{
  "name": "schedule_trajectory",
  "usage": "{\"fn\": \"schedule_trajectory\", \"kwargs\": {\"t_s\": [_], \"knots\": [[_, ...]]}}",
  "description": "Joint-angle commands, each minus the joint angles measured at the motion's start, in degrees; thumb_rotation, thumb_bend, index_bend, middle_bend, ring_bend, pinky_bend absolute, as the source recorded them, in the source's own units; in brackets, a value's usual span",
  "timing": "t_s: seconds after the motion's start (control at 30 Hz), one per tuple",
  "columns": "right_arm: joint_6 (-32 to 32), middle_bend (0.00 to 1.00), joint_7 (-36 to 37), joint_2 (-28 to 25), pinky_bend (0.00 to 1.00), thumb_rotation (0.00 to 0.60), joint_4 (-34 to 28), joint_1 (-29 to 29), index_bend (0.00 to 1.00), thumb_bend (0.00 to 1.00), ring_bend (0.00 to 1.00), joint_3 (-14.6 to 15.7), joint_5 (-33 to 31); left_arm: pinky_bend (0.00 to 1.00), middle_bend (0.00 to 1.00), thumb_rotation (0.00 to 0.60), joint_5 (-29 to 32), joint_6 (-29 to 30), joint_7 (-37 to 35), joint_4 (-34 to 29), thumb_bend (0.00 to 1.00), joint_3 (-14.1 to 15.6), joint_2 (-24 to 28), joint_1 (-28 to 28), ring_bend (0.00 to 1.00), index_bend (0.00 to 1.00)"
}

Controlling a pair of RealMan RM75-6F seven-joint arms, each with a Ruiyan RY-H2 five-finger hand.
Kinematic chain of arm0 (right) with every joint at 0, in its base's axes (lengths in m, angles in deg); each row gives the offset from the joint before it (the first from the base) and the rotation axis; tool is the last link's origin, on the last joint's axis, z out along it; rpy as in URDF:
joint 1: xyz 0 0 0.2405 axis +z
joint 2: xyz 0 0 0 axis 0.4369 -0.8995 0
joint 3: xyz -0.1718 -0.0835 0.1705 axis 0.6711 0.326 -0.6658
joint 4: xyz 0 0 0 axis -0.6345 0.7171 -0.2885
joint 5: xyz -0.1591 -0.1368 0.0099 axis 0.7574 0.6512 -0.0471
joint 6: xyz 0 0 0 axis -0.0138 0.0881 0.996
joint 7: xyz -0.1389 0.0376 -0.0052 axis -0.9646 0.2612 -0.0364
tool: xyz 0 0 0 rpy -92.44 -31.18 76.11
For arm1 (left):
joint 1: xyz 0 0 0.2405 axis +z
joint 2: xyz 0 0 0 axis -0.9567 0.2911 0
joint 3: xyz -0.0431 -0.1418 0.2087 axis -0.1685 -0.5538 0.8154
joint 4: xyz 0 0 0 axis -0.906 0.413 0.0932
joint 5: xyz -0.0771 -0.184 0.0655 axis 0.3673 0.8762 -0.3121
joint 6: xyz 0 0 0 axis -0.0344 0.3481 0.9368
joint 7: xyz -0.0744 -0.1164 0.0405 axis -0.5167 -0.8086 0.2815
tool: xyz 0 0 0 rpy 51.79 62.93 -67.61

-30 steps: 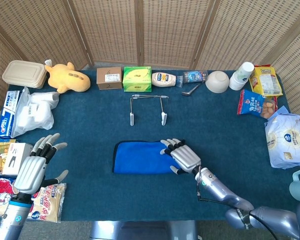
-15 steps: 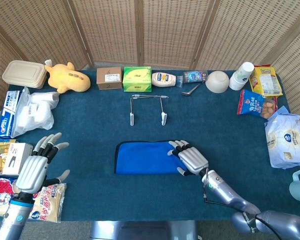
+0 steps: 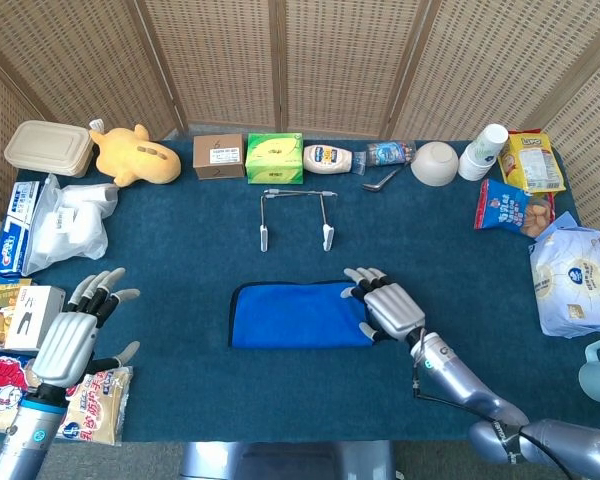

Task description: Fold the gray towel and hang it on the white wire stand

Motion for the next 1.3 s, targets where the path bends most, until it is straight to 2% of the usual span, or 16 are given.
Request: {"fn": "schedule_trajectory", "kwargs": {"t_s": [0.03,0.23,0.43,0.8,1.03,1.13,1.3], "knots": [[-2.0,0.05,0.1,-1.5,0.00,0.600,-1.1,-1.1,0.24,0.38,0.00,-0.8,-0.7,0.00,0.07,0.600,-0.8,-0.6,1.7,1.0,0.34,0.0,0.4,-0.6,0.00,0.26],[-5.2,0.05,-0.3,-4.0,0.00,0.600,-3.3,-3.2,0.24,0.38,0.00,-1.9,-2.5,0.00,0.08,0.600,-2.3,-2.4,4.7,5.4,0.34,-0.4,-0.2,-2.6,0.00,0.26],[-8.0,0.05,-1.1,-6.9,0.00,0.600,-5.8,-5.6,0.23,0.38,0.00,-2.5,-4.7,0.00,0.09,0.600,-4.4,-5.6,3.6,11.1,0.34,-0.9,-1.3,-5.7,0.00,0.24],[-11.1,0.05,-0.9,-10.0,0.00,0.600,-8.5,-8.8,0.22,0.38,0.00,-2.1,-5.1,0.00,0.08,0.600,-9.9,-10.7,-1.4,22.0,0.34,-1.2,-5.3,-12.4,0.00,0.17],[-12.7,0.05,0.2,-11.9,0.00,0.600,-9.6,-10.8,0.22,0.38,0.00,-1.9,-5.2,0.00,0.06,0.600,-13.1,-15.5,-3.3,28.1,0.34,-1.3,-9.0,-18.4,0.00,0.16],[-13.5,0.05,0.8,-12.8,0.00,0.600,-10.0,-11.9,0.22,0.38,0.00,-1.8,-5.3,0.00,0.06,0.600,-13.7,-18.7,-4.5,32.6,0.34,-1.5,-12.7,-21.8,0.00,0.16],[-13.8,0.05,1.3,-13.3,0.00,0.600,-10.3,-12.6,0.22,0.38,0.00,-1.9,-5.4,0.00,0.06,0.600,-14.6,-19.4,-5.9,36.8,0.34,-1.0,-16.1,-24.2,0.00,0.16]]}}
